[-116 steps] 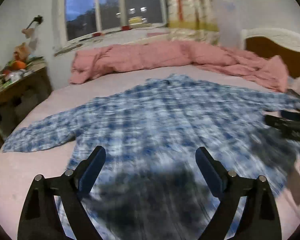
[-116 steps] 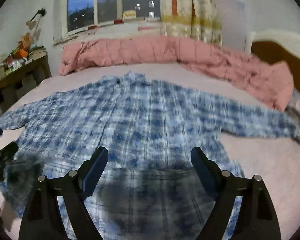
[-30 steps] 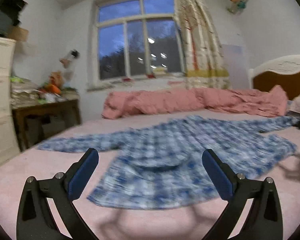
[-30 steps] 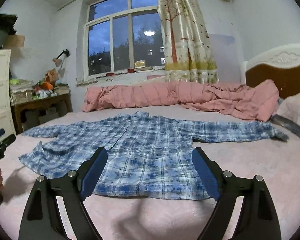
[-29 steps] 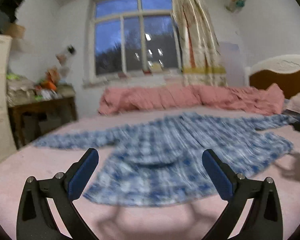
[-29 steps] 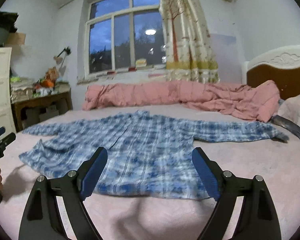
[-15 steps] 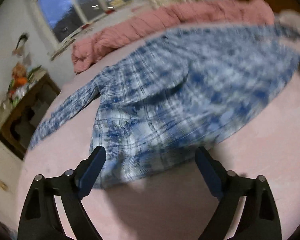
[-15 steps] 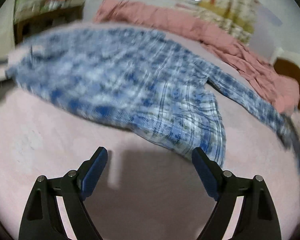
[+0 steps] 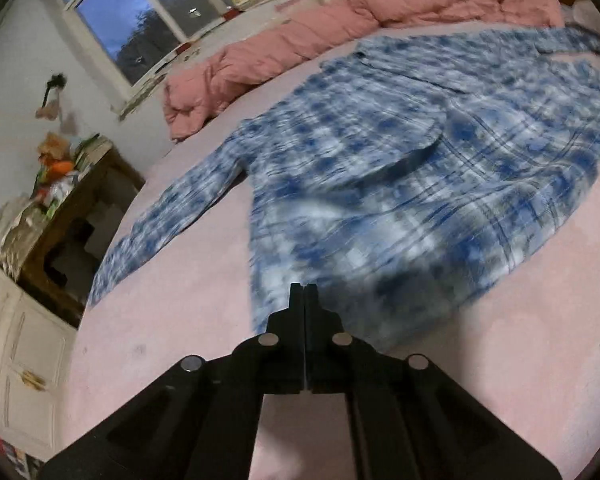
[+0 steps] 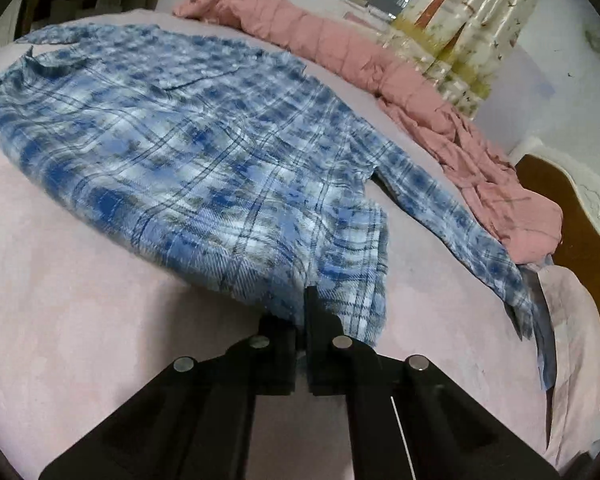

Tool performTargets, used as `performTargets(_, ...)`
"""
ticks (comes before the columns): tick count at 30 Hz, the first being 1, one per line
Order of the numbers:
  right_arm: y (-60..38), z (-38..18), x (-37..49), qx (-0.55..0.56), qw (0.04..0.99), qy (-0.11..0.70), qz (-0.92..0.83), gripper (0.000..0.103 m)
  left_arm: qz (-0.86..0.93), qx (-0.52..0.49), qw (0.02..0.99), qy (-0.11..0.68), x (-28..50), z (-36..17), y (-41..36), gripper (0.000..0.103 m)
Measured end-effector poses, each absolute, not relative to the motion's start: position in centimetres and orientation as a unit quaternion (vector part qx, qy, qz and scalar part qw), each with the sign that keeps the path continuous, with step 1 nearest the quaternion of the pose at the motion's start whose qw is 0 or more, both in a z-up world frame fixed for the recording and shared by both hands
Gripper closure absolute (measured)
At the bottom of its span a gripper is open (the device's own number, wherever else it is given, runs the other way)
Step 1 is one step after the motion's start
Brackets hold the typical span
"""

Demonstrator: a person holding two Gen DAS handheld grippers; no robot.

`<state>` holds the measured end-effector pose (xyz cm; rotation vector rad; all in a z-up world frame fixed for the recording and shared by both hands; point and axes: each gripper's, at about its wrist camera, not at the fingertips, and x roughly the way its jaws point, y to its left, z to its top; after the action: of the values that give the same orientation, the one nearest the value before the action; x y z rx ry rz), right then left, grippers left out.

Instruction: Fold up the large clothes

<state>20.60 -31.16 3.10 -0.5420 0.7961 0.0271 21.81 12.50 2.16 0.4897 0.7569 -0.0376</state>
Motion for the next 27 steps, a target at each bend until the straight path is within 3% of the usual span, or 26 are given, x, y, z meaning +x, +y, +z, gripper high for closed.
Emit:
performTargets(7, -31.7, 4.6, 18.8, -0.241, 0.893, 0.380, 0.025, 0.101, -0.052, 0.194, 0.912, 0.357, 19.9, 4.0, 14.7, 0.100)
performTargets(9, -31.6, 4.6, 18.8, -0.235, 0.893, 0.382, 0.023, 0.101, -0.068, 0.188, 0.913, 0.357, 19.7, 4.2, 14.0, 0.057)
performTargets(10, -31.6, 4.5, 18.6, -0.236, 0.893, 0.383, 0.022, 0.101, -0.067, 0.184, 0.913, 0.359, 19.8, 4.2, 13.5, 0.028)
performTargets(13, -31.7, 4.7, 18.4, -0.216, 0.897, 0.386, 0.021, 0.101, -0.098, 0.148, 0.904, 0.389, 20.0, 3.9, 12.1, 0.030)
performTargets(18, -32.6, 6.5, 16.0, -0.072, 0.903, 0.413, 0.097, 0.095, -0.163, -0.044, 0.868, 0.468, 20.3, 2.7, 11.6, 0.030)
performTargets(20, -32.4, 6.6, 15.4, -0.026, 0.893, 0.426, 0.143, 0.082, -0.154, -0.109, 0.852, 0.488, 20.3, 1.8, 11.5, 0.031)
performTargets(22, -32.2, 6.1, 15.6, 0.023, 0.881, 0.441, 0.168, 0.044, -0.122, -0.145, 0.856, 0.481, 20.1, 1.6, 11.3, 0.031)
performTargets(23, -32.2, 5.8, 15.9, 0.045, 0.878, 0.446, 0.171, 0.040, -0.120, -0.158, 0.858, 0.473, 20.0, 1.7, 11.1, 0.031)
performTargets(27, -33.1, 3.4, 18.4, 0.161, 0.851, 0.468, 0.174, 0.040, -0.113, -0.236, 0.849, 0.459, 20.7, 0.9, 11.3, 0.027)
